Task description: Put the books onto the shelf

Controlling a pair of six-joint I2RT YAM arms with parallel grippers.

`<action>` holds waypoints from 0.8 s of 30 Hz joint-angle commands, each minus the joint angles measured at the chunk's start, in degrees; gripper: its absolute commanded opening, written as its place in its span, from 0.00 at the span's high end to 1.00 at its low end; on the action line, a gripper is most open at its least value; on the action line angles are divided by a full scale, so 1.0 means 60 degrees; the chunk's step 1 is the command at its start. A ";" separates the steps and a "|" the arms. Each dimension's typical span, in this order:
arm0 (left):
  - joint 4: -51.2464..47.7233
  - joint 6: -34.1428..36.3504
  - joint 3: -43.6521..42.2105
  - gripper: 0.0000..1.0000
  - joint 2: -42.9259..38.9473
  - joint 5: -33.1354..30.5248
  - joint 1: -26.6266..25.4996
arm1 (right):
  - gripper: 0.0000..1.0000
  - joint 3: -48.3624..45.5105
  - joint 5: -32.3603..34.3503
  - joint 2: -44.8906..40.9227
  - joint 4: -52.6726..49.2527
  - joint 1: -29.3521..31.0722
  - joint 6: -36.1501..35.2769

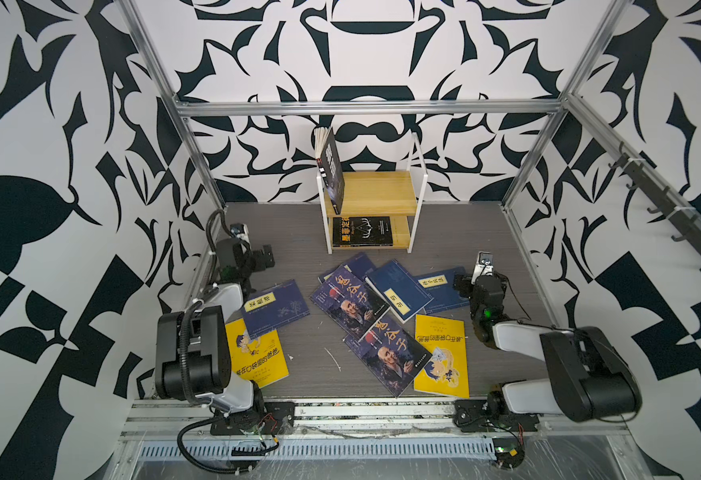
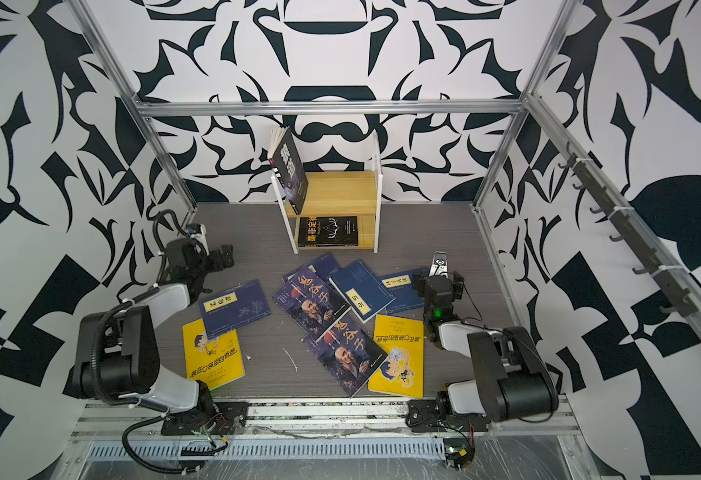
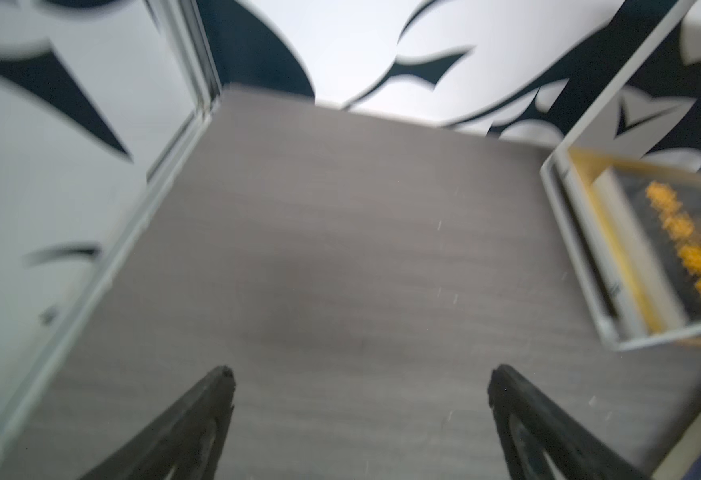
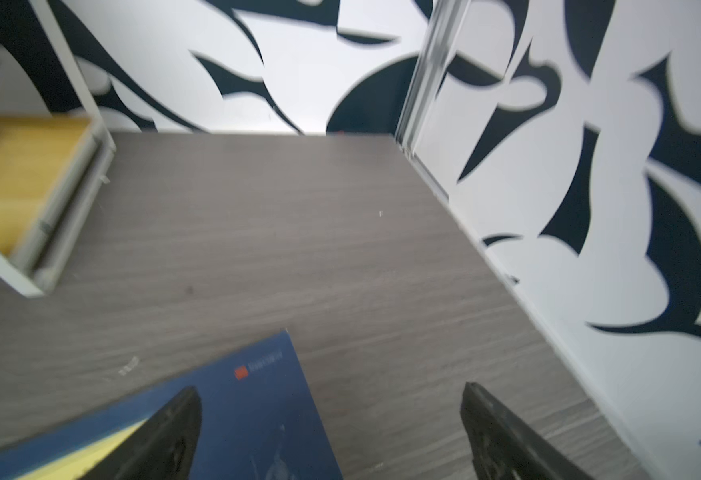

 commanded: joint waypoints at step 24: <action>-0.7116 0.1664 0.2209 0.00 0.0589 0.4607 -0.1685 | 0.16 0.3767 -0.6052 -0.1301 -0.9092 0.3171 0.8045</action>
